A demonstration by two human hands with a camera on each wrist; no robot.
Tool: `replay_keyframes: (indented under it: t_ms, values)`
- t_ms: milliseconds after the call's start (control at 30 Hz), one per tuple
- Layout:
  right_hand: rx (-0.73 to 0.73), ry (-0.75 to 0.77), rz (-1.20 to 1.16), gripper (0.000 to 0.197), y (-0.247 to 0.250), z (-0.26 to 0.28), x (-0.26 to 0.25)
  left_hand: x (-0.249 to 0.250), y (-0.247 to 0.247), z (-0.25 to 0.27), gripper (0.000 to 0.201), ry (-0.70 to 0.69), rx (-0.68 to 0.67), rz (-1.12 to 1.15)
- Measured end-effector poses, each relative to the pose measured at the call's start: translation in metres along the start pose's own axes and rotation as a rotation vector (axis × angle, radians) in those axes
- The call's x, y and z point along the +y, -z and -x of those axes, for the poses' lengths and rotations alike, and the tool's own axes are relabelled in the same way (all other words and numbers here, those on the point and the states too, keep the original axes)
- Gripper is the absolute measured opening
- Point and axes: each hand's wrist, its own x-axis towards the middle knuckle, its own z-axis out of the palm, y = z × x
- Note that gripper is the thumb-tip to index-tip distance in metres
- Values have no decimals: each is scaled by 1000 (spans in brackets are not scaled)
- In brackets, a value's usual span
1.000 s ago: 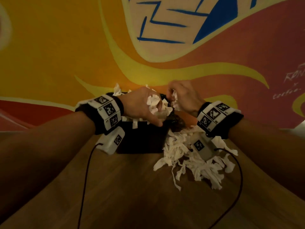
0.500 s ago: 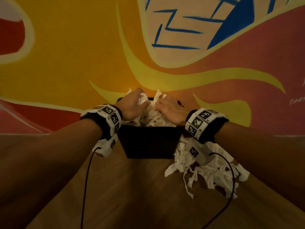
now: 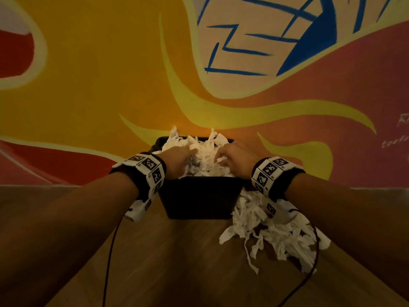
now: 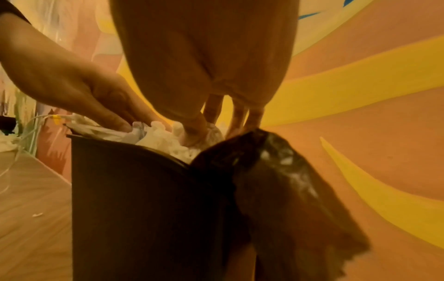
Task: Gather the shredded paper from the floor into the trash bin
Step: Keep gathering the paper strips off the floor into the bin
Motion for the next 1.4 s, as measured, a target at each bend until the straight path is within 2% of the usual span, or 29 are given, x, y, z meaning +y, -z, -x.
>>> replay_keyframes:
  t_ms: [100, 200, 267, 333, 400, 467, 567, 667, 800, 933, 1033, 1100, 1167, 1267, 1333, 1400]
  values:
    - [15, -7, 112, 31, 0, 1, 2, -6, 7, 3, 41, -32, 175, 36]
    - [9, -19, 41, 34, -4, 0, 2, -9, 4, 2, 31, 13, 339, -98]
    - [90, -17, -3, 27, -8, -2, 2, -7, 2, 1, 22, 56, 418, -88]
    - [212, -19, -52, 19, -10, -4, -1, -4, 2, -1, 10, 81, 436, 17]
    - [257, -7, -99, 17, -11, -7, -4, 1, 3, -4, 15, 113, 390, 54]
    - [215, 31, -99, 16, -12, -10, -5, 6, 5, -8, 23, 140, 358, 56]
    - [120, 84, -125, 17, -16, -10, -7, 12, 1, -13, 20, 162, 304, 41]
    - [25, 59, -96, 25, -22, -5, -7, 13, -5, -16, 17, 174, 180, 25]
    - [-182, 4, 54, 38, -27, -8, -13, 18, -9, -17, 39, 191, -29, 46]
    - [-295, -45, 37, 52, -26, -13, -15, 27, -11, -24, 33, 245, -203, 67]
    - [-326, -48, 67, 42, -22, -13, -16, 36, -8, -24, 36, 220, -302, 63]
    - [-309, -44, 56, 31, -23, -14, -14, 40, -6, -20, 39, 198, -311, 57]
    - [-259, -36, -7, 34, -24, -11, -9, 40, -4, -15, 33, 174, -273, 56]
    - [-107, 19, -95, 30, -25, -3, -1, 34, 10, -1, 32, 108, -124, 39]
    - [-42, 66, -129, 29, -24, 4, 4, 27, 25, 12, 29, 45, 16, 69]
    - [4, 74, -156, 28, -25, 10, 9, 20, 37, 22, 13, 18, 216, 106]
